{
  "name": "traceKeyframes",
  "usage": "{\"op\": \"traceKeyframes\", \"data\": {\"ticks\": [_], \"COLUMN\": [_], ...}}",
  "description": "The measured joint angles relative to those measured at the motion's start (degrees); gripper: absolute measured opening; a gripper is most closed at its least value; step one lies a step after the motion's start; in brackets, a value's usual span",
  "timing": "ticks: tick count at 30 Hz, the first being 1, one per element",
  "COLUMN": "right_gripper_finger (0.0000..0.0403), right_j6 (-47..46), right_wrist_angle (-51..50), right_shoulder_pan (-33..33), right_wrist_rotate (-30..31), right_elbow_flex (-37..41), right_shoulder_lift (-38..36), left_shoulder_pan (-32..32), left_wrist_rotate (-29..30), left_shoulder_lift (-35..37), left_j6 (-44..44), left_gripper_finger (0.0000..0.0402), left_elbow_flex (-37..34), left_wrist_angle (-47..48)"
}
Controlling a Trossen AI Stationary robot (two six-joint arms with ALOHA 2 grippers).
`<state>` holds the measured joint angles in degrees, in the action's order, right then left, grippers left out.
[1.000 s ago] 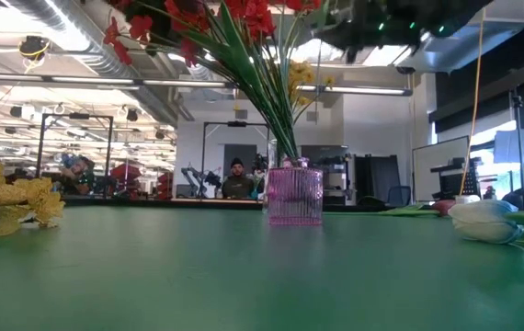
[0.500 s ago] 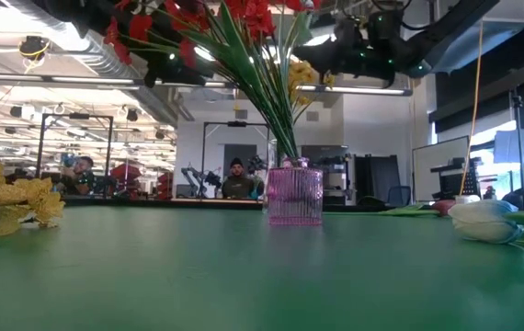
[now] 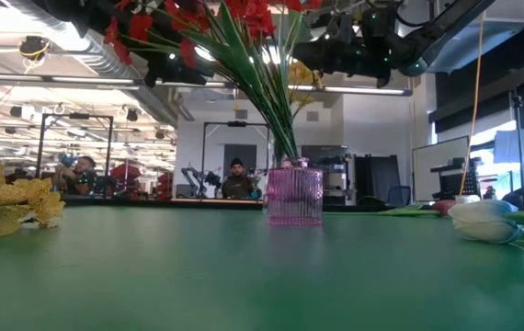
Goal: Sort flowers into vase by color
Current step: Put the top white flower into the transparent vase, then put the red flower into the pink vase
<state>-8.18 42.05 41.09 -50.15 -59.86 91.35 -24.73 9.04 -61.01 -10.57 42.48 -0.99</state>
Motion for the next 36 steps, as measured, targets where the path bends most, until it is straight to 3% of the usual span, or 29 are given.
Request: {"op": "traceKeyframes", "data": {"ticks": [9,21,25,30,36], "right_gripper_finger": [0.0000,0.0027,0.0073,0.0160,0.0256], "right_j6": [7.94,8.55,8.52,8.50,10.07], "right_wrist_angle": [-12.20,-14.26,-13.21,-13.72,-19.76], "right_shoulder_pan": [0.21,0.19,0.19,0.19,1.53], "right_wrist_rotate": [0.20,0.17,-0.06,0.14,1.68], "right_elbow_flex": [0.00,0.00,-0.02,-0.76,-2.04], "right_shoulder_lift": [-0.02,-0.02,-0.15,-0.70,-4.78], "left_shoulder_pan": [0.00,0.00,0.00,0.00,0.01], "left_wrist_rotate": [0.09,0.46,0.46,0.46,0.48], "left_shoulder_lift": [0.00,0.00,0.00,0.00,0.00], "left_j6": [0.00,-1.09,-1.17,-1.31,-1.31], "left_gripper_finger": [0.0151,0.0151,0.0151,0.0151,0.0151], "left_elbow_flex": [0.00,-0.02,-0.02,-0.02,-0.04], "left_wrist_angle": [0.04,0.07,0.07,0.40,2.02]}}
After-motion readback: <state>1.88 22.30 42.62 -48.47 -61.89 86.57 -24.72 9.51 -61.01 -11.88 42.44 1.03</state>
